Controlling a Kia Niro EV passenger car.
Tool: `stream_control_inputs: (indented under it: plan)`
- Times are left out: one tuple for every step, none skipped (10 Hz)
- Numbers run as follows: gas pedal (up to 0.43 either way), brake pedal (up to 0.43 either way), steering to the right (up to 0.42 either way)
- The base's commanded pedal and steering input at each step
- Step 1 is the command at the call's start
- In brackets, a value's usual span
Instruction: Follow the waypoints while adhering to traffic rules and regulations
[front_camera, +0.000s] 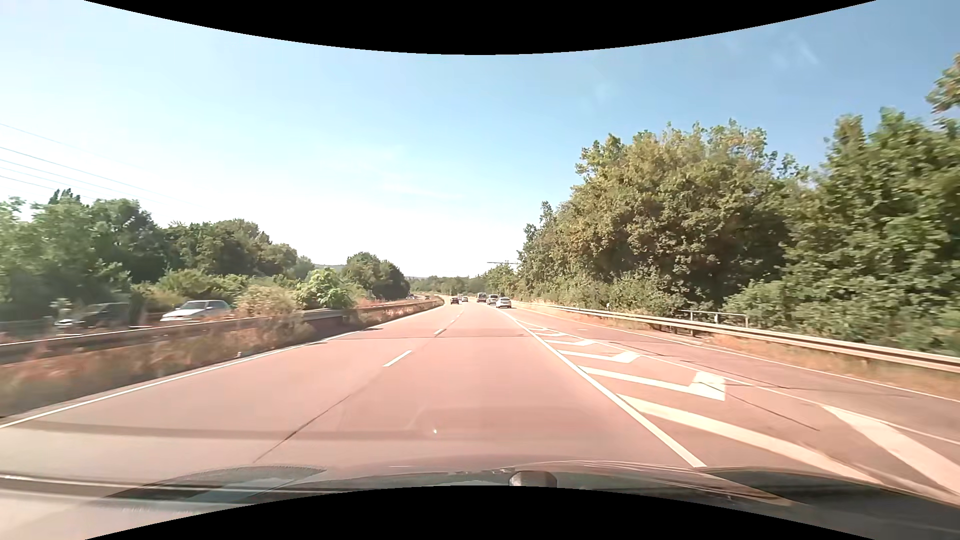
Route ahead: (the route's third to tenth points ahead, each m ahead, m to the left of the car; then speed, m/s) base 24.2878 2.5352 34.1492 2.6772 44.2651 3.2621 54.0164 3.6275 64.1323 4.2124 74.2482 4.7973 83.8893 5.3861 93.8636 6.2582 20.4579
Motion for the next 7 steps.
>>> stream_control_inputs:
  plan:
    - [0.087, 0.000, -0.004]
    - [0.087, 0.000, -0.004]
    - [0.087, 0.000, -0.004]
    - [0.087, 0.000, -0.004]
    - [0.087, 0.000, -0.004]
    - [0.087, 0.000, -0.004]
    - [0.087, 0.000, -0.004]
